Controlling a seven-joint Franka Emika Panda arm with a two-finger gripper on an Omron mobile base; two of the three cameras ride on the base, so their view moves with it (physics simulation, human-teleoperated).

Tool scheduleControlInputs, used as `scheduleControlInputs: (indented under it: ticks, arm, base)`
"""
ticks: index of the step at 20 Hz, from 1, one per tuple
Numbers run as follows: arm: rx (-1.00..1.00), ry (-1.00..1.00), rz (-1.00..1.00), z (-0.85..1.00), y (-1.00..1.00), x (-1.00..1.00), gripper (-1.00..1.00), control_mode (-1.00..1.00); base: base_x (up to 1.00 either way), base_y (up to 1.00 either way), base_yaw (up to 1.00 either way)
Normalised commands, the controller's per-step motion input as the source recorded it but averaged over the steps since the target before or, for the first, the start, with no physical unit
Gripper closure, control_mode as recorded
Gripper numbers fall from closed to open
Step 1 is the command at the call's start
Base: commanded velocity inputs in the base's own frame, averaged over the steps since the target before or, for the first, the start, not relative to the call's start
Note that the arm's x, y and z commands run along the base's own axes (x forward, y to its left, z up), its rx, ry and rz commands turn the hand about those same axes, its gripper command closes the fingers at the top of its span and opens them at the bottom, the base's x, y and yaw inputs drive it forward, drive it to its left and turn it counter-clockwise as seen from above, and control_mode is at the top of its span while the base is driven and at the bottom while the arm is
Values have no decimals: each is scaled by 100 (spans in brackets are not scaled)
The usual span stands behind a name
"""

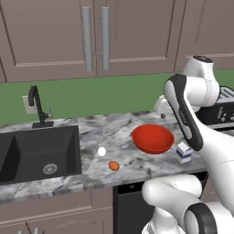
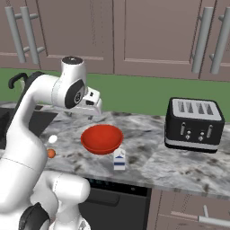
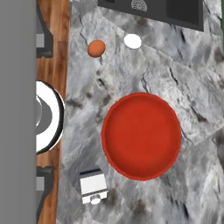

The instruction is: Gather the eggs and milk located in the vicinity of the sink area and place them right next to the bowl.

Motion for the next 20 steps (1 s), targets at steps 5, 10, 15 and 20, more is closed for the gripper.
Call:
scheduleControlInputs:
  ticks: [5, 10, 15, 20]
  arm:
    - [0, 10, 7, -13, -16, -1, -100, -100]
    - [0, 14, 7, -15, -20, 0, -100, -100]
    - [0, 10, 7, -12, -28, 0, -100, -100]
    - [0, 5, 7, -14, -32, 0, -100, -100]
  base:
    - [0, 0, 0]
    - [0, 0, 0]
    - [0, 0, 0]
    - [0, 0, 0]
